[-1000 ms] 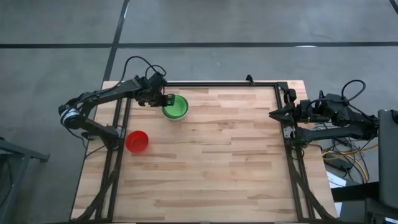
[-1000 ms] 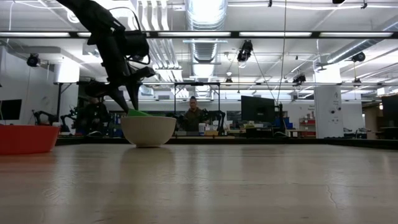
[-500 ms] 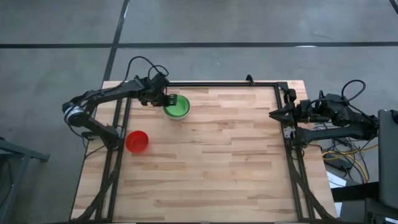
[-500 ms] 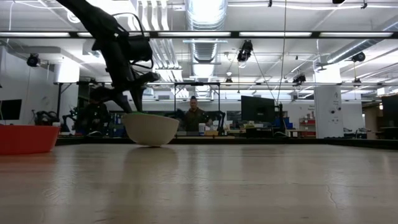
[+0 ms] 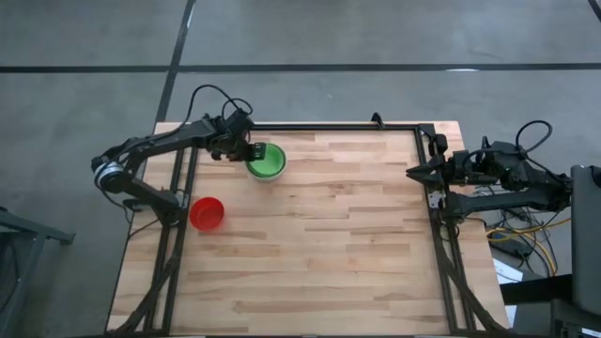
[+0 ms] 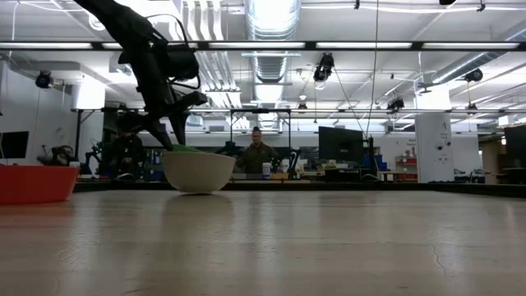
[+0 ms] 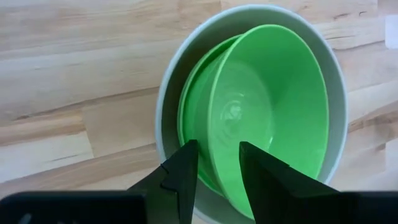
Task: Nest bowls inside each other
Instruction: Stack the bottom green bowl on the top green bowl
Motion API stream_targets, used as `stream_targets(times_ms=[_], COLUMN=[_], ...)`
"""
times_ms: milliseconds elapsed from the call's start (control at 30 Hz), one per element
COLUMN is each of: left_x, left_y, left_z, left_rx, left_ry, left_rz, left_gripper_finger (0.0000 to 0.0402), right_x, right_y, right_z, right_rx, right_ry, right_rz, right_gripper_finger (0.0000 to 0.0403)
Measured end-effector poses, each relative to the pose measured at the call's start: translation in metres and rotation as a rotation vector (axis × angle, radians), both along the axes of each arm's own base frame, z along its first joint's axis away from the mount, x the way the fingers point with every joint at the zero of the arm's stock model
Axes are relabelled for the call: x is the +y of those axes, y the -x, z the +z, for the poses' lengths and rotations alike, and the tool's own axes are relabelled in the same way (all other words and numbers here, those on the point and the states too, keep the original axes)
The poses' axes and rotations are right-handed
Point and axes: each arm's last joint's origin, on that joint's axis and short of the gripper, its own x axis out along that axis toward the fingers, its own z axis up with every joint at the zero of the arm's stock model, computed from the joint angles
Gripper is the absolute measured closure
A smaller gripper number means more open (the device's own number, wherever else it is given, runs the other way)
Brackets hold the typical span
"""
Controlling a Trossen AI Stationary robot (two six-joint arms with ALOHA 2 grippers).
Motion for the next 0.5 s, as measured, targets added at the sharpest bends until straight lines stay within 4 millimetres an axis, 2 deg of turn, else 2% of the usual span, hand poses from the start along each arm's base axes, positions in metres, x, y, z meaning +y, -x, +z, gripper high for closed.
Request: stream_targets(times_ms=[500], left_x=[-0.007], left_y=[0.012], left_z=[0.015], left_rx=[-0.02], left_ry=[-0.008], left_rz=[0.022], left_gripper_finger=[0.028], right_x=[0.0], right_y=[0.0], right_z=[0.0], right_rx=[0.0], right_ry=[0.0], right_rz=[0.0], right_gripper_finger=[0.0369])
